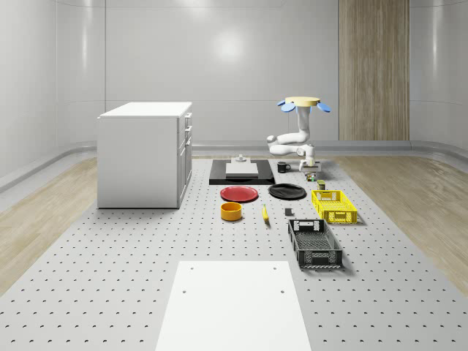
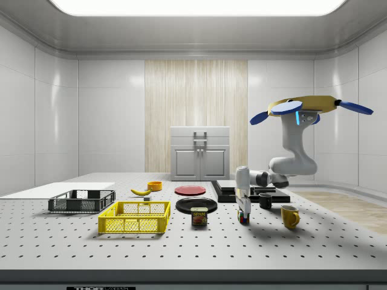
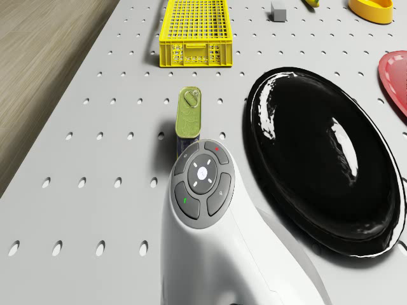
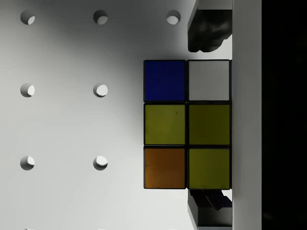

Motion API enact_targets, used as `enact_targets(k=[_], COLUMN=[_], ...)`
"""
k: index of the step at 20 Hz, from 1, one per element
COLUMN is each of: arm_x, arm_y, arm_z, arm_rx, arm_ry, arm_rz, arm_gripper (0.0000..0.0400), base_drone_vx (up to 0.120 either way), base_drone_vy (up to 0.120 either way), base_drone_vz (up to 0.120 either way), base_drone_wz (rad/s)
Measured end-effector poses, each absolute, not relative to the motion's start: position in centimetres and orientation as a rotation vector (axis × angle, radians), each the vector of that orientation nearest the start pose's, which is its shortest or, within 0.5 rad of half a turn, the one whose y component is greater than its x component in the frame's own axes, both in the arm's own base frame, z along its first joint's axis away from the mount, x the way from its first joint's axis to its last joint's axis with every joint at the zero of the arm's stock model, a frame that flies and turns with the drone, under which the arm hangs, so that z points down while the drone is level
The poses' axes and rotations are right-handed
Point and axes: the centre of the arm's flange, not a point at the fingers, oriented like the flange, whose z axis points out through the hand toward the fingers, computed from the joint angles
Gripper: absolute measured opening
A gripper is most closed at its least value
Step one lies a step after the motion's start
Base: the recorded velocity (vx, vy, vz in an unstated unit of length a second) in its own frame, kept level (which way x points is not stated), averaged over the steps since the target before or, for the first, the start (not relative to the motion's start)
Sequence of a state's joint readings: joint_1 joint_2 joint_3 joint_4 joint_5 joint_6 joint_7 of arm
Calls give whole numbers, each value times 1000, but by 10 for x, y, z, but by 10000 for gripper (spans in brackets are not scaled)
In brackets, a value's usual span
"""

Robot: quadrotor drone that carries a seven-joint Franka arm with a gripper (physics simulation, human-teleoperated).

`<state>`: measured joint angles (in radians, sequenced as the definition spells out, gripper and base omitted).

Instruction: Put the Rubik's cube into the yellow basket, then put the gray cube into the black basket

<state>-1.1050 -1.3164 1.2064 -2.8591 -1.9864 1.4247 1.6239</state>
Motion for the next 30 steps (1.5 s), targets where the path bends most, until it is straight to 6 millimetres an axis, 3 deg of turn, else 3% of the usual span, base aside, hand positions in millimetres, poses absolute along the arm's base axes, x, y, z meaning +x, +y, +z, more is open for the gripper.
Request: enact_targets(k=[10, 15, 24, 30], arm_x=[307, 307, 307, 307], arm_y=[0, 0, 0, 0], arm_z=[534, 536, 537, 523], arm_rx=[1, 1, 1, 1], arm_ry=[-2, -2, -2, -2], arm_rz=[785, 785, 785, 785], arm_gripper=[400, 347, 327, 326], base_drone_vx=[0, 0, 0, 0], base_drone_vy=[0, 0, 0, 0], base_drone_vz=[0, 0, 0, 40], base_drone_wz=[0, 0, 0, 0])
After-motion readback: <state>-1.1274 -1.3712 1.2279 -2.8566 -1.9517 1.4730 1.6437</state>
